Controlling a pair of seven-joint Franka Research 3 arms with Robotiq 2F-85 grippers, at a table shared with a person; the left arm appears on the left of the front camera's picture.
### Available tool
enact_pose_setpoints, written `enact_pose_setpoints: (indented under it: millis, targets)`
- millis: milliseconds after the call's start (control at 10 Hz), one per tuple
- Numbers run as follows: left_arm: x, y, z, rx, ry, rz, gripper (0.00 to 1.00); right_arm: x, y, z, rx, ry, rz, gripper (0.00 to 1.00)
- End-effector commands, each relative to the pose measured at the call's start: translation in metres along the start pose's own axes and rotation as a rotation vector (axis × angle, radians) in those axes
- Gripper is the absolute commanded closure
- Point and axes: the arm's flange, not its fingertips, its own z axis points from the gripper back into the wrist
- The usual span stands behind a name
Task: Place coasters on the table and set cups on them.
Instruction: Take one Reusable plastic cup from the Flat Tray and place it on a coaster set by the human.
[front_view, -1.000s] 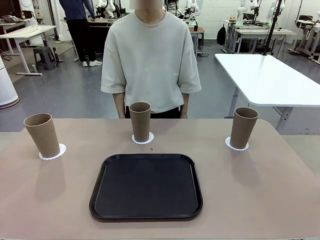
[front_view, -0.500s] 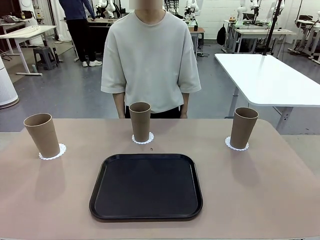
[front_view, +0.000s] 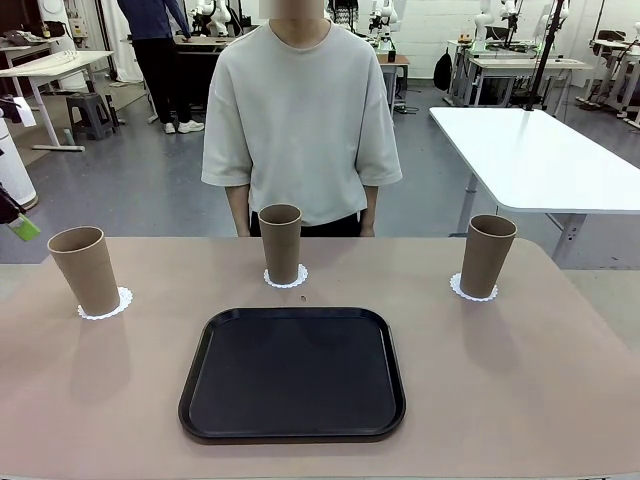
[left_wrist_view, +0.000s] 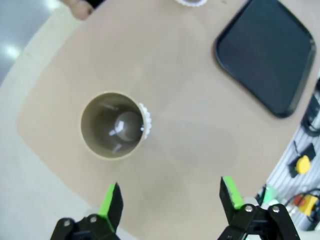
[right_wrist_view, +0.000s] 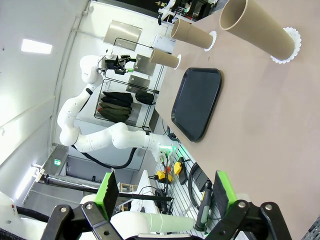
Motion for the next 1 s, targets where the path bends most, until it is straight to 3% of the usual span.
enact_pose_setpoints:
  millis: [0, 900]
  targets:
    - [-0.0037, -0.0042, 0.0062, -0.019, 0.007, -0.031, 0.00, 0.0003, 0.0024, 0.0006, -0.002, -0.002, -0.017, 0.00]
    - [-0.0037, -0.0042, 0.0062, -0.019, 0.007, -0.031, 0.00, 0.0003, 0.0024, 0.0006, -0.002, -0.002, -0.017, 0.00]
